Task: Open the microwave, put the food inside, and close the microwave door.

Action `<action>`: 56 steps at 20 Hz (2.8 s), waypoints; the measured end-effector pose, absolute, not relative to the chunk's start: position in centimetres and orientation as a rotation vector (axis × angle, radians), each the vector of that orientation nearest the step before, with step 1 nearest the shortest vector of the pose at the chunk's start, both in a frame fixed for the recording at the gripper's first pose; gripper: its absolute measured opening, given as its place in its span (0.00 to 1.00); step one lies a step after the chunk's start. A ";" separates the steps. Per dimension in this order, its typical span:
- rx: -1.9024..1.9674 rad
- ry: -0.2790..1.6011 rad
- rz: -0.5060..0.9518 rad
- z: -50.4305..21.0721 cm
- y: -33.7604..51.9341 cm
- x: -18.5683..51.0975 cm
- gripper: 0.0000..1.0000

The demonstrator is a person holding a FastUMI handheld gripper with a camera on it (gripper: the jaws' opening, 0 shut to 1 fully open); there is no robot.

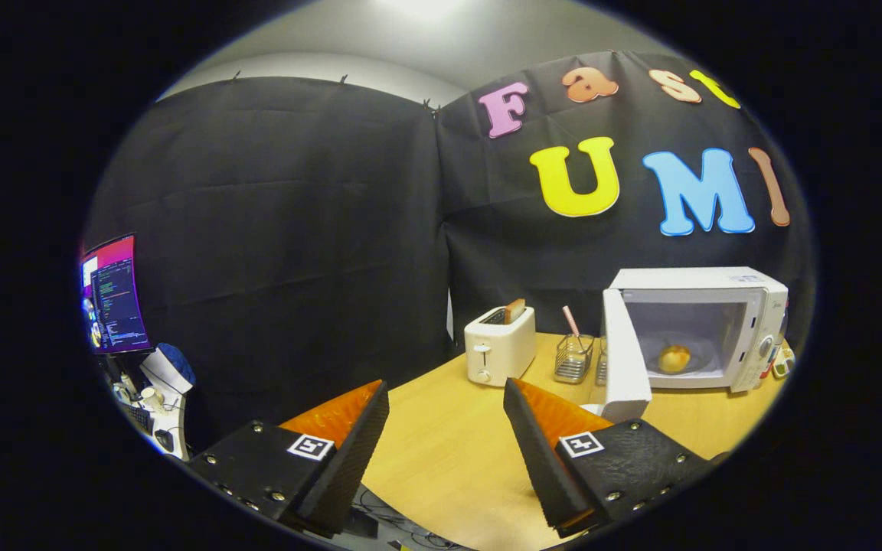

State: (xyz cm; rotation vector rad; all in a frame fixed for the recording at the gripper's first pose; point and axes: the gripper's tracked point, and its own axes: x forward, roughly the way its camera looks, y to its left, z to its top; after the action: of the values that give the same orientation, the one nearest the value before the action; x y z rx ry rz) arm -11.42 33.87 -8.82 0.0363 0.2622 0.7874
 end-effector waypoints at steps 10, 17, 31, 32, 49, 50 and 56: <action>-0.073 0.383 0.695 -16.0 30.9 -8.9 0.13; -0.010 0.433 0.647 -16.3 27.0 -7.4 0.01; -0.002 0.443 0.479 -16.8 16.8 -1.9 0.01; -0.004 0.441 0.467 -16.8 16.2 -1.4 0.01; 0.012 0.435 0.291 -17.3 8.7 8.2 0.01; 0.013 0.433 0.282 -17.3 8.3 8.8 0.01; 0.045 0.438 0.211 -17.7 6.1 13.1 0.01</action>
State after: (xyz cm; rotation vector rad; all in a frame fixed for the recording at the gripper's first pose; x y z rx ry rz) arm 13.10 6.05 -17.73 0.0448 0.4375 0.2112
